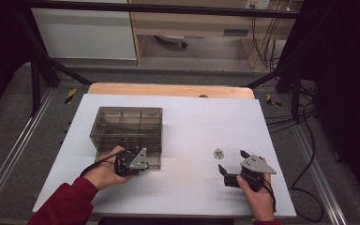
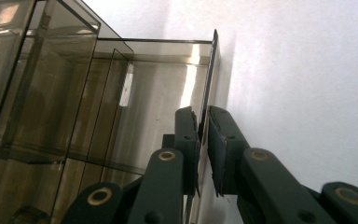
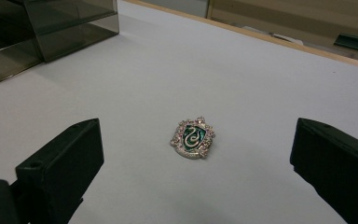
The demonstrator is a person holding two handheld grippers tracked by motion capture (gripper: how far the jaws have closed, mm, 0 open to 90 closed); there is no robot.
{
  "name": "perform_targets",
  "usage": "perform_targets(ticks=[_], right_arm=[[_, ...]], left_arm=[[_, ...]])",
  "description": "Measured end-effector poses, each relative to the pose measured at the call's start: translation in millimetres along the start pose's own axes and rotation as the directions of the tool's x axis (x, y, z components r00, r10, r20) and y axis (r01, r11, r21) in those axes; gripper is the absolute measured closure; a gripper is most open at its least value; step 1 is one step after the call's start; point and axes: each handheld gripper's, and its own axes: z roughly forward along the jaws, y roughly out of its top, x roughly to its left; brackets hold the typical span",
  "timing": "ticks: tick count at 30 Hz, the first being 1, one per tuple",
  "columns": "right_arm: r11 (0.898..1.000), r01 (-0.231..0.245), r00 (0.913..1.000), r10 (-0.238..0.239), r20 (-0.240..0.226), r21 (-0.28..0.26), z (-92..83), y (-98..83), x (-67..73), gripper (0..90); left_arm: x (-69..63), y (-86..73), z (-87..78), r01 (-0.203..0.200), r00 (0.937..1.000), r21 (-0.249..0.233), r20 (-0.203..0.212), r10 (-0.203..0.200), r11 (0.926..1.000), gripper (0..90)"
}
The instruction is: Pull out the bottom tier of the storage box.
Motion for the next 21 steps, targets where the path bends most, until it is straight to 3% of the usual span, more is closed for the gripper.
perform_targets(ticks=[5, 21], right_arm=[[1.000, 0.001, 1.0000, -0.001, -0.002, 0.000, 0.0, 0.1, 0.1, 3.0], [1.000, -0.006, 1.0000, 0.006, -0.006, -0.007, -0.8, 0.8, 0.4, 3.0]], left_arm=[[-1.5, -1.2, -1.3, 0.018, 0.9998, -0.008, 0.002, -0.018, 0.9998, 81.8], [-11.8, 2.1, -4.8, 0.018, 0.9998, -0.003, 0.002, -0.018, 0.9998, 82.7]])
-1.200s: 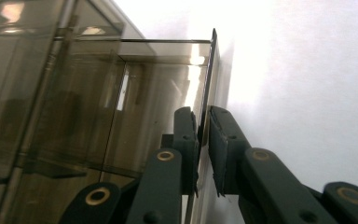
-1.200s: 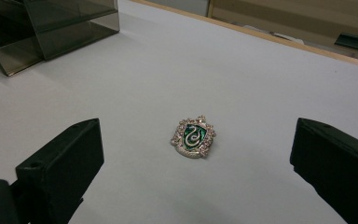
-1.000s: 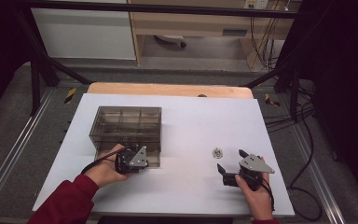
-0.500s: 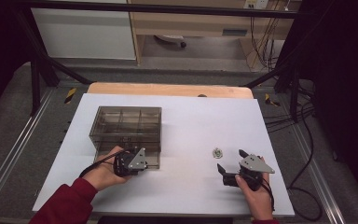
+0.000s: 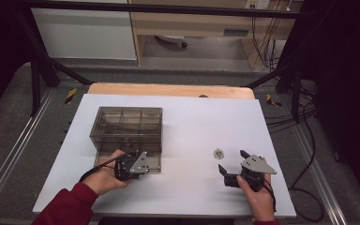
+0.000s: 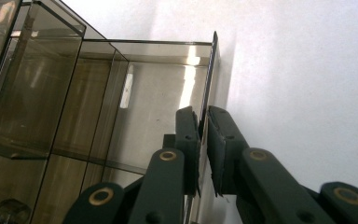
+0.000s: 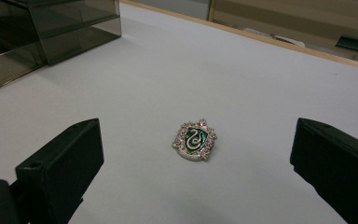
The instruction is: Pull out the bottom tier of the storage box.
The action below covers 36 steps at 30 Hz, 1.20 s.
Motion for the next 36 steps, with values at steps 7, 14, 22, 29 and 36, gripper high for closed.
perform_targets(ticks=[7, 14, 22, 29, 36], right_arm=[[1.000, -0.002, 1.0000, 0.002, -0.001, 0.000, -0.2, -0.2, -0.3, 2.9], [1.000, 0.002, 1.0000, -0.002, -0.002, 0.002, 0.2, -0.2, 0.2, 2.9], [1.000, 0.001, 1.0000, -0.001, -0.004, 0.001, -0.2, 0.0, 0.5, 2.9], [1.000, 0.004, 1.0000, -0.004, -0.005, 0.001, 0.0, 0.2, 0.8, 2.9], [1.000, 0.000, 1.0000, 0.000, -0.004, 0.000, -0.4, -0.1, 0.1, 2.8]], left_arm=[[-2.8, -3.3, -2.3, 0.013, 0.9999, -0.019, 0.006, -0.013, 0.9997, 82.4], [-5.7, -4.4, -3.7, 0.048, 0.9988, -0.028, 0.004, -0.048, 0.9985, 81.6], [-11.8, -4.8, -5.8, 0.054, 0.9985, -0.038, 0.007, -0.054, 0.9978, 81.8], [-15.3, -7.9, -6.8, 0.054, 0.9986, -0.060, 0.001, -0.054, 0.9967, 81.7], [-14.9, -8.3, -7.0, 0.065, 0.9979, -0.063, 0.007, -0.065, 0.9959, 81.4]])
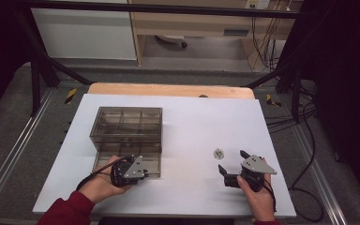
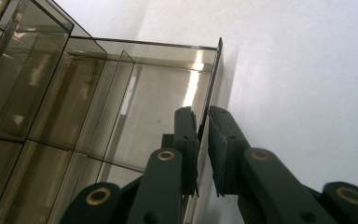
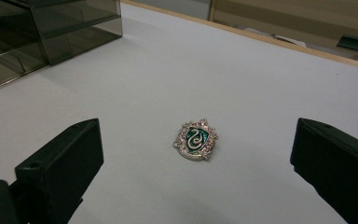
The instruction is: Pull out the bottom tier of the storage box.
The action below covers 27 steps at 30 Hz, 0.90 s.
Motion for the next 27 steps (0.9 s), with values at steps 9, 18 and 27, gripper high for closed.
perform_targets(ticks=[9, 18, 27], right_arm=[[1.000, 0.000, 1.0000, 0.000, -0.009, -0.011, 0.2, 1.5, 1.6, 2.6], [1.000, 0.004, 0.9999, -0.004, -0.017, 0.017, 7.0, 0.4, 8.4, 2.4], [0.999, -0.020, 0.9998, 0.019, 0.011, 0.035, 9.6, 1.3, 8.8, 2.6]], left_arm=[[-5.1, -6.7, -5.3, 0.084, 0.9941, -0.105, -0.059, -0.091, 0.9909, 60.6], [-10.9, -17.1, -9.1, 0.180, 0.9575, -0.244, -0.179, -0.227, 0.9530, 39.7], [-13.7, -36.6, -30.7, 0.203, 0.9116, -0.382, -0.263, -0.316, 0.9018, 24.8]])
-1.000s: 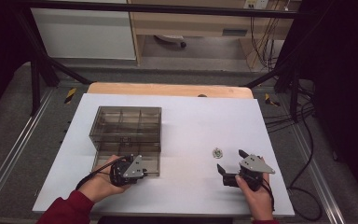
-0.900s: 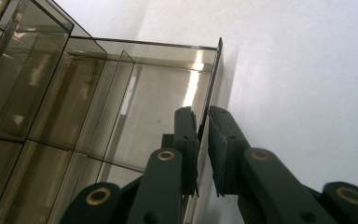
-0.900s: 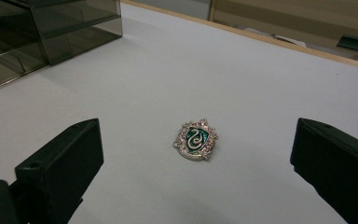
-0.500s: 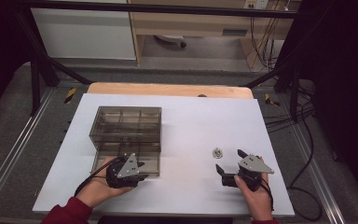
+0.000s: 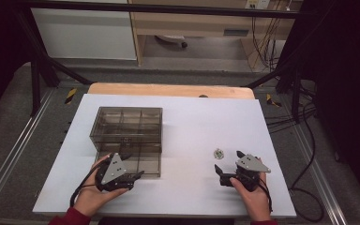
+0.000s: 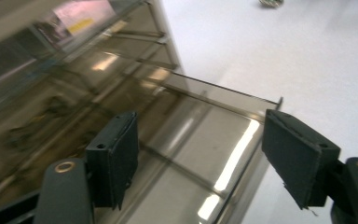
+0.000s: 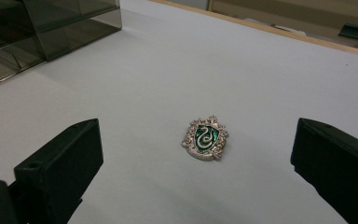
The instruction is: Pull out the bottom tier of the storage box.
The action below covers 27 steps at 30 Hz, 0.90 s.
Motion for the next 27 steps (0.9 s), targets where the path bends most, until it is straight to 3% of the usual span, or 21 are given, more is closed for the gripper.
perform_targets(ticks=[2, 8, 10, 14, 20, 25, 27], right_arm=[[1.000, -0.008, 0.9998, 0.008, 0.021, -0.001, 0.5, 0.3, -0.7, 2.9], [0.999, -0.033, 0.9985, 0.033, 0.043, 0.008, 1.3, 0.8, -0.7, 4.2], [0.999, -0.029, 0.9989, 0.029, 0.036, 0.015, 1.9, 1.1, -0.2, 4.7], [0.998, -0.030, 0.9995, 0.029, 0.007, 0.058, 2.9, 3.9, 1.8, 6.1], [0.998, -0.036, 0.9993, 0.036, 0.008, 0.059, 1.0, 5.2, 1.1, 5.2], [0.998, -0.034, 0.9994, 0.034, 0.008, 0.061, 1.4, 4.9, 0.9, 5.0], [0.998, -0.032, 0.9995, 0.032, 0.009, 0.063, 1.7, 5.0, 1.5, 4.9]], left_arm=[[4.0, -5.7, -8.3, 0.040, 0.9985, -0.017, -0.038, -0.041, 0.9991, 18.3], [13.4, -22.6, -25.8, 0.089, 0.9889, -0.016, -0.118, -0.091, 0.9959, 11.6], [15.9, -25.1, -30.9, 0.111, 0.9863, -0.037, -0.119, -0.114, 0.9932, 9.8], [19.8, -28.0, -32.0, 0.108, 0.9862, -0.026, -0.123, -0.110, 0.9938, 8.2], [26.3, -31.1, -40.6, 0.162, 0.9681, -0.043, -0.187, -0.168, 0.9858, 7.7], [33.8, -35.5, -45.6, 0.197, 0.9473, -0.056, -0.247, -0.204, 0.9789, 7.7], [38.0, -37.6, -47.9, 0.212, 0.9361, -0.068, -0.272, -0.223, 0.9749, 7.7]])
